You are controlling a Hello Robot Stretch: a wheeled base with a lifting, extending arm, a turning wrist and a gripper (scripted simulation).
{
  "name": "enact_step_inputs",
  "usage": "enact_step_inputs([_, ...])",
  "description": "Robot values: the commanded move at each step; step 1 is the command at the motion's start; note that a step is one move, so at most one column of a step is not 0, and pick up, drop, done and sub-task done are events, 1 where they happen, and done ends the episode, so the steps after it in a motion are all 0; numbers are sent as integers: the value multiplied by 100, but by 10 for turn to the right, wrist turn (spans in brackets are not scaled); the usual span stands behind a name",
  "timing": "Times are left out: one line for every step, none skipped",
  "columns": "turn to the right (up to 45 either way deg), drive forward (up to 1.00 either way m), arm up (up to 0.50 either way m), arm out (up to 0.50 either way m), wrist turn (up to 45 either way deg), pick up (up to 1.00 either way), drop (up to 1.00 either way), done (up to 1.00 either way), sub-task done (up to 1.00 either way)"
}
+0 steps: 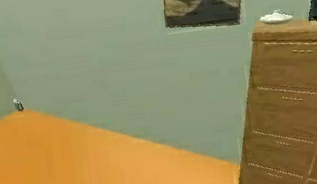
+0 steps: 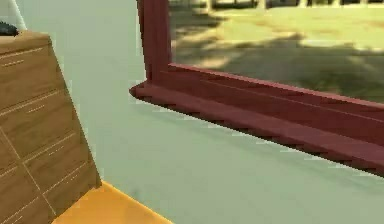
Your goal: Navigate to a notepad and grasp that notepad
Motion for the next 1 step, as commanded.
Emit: enact_step_inputs([-450, 0, 0, 0, 0, 0, 0, 0, 0])
